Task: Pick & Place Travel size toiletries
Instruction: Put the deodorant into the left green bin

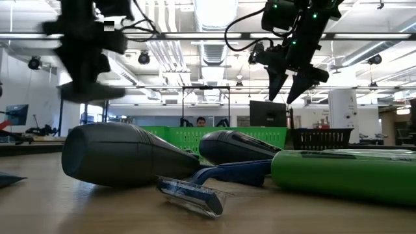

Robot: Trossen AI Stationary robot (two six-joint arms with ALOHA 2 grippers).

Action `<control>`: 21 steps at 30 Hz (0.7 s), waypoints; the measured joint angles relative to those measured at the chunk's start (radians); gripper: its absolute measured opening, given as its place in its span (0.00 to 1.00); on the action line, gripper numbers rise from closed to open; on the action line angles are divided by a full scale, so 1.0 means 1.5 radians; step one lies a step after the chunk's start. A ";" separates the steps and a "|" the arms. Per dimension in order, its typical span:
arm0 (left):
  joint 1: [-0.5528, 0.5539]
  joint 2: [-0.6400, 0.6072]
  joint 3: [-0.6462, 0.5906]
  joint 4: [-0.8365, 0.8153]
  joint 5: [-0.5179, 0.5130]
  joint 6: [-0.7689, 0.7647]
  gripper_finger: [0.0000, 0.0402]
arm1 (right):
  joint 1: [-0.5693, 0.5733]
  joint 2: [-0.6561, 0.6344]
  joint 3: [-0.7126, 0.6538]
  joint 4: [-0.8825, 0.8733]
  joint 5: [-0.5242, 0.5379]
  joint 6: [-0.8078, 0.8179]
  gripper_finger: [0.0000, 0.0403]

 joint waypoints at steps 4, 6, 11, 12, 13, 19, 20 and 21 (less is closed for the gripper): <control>0.078 -0.017 -0.028 0.155 0.147 -0.333 0.51 | 0.000 -0.001 0.000 0.001 0.000 0.008 0.71; 0.087 -0.020 -0.049 0.264 0.162 -0.434 0.51 | 0.000 -0.001 0.000 0.001 0.000 0.007 0.73; 0.086 0.003 -0.105 0.471 0.118 -0.603 0.51 | 0.000 -0.001 0.000 0.000 -0.004 -0.004 0.77; 0.081 0.011 -0.113 0.484 0.097 -0.627 0.51 | 0.000 -0.002 0.000 0.001 -0.004 -0.005 0.78; 0.075 0.019 -0.120 0.486 0.074 -0.650 0.51 | 0.001 -0.002 0.000 0.000 -0.005 -0.008 0.78; 0.049 0.068 -0.150 0.510 -0.011 -0.752 0.51 | 0.000 -0.002 0.000 0.001 -0.002 -0.040 0.81; 0.048 0.076 -0.150 0.525 -0.014 -0.763 0.51 | 0.000 -0.002 0.000 0.001 -0.001 -0.047 0.81; 0.048 0.086 -0.150 0.537 -0.017 -0.770 0.51 | 0.000 -0.002 0.000 0.001 0.000 -0.055 0.81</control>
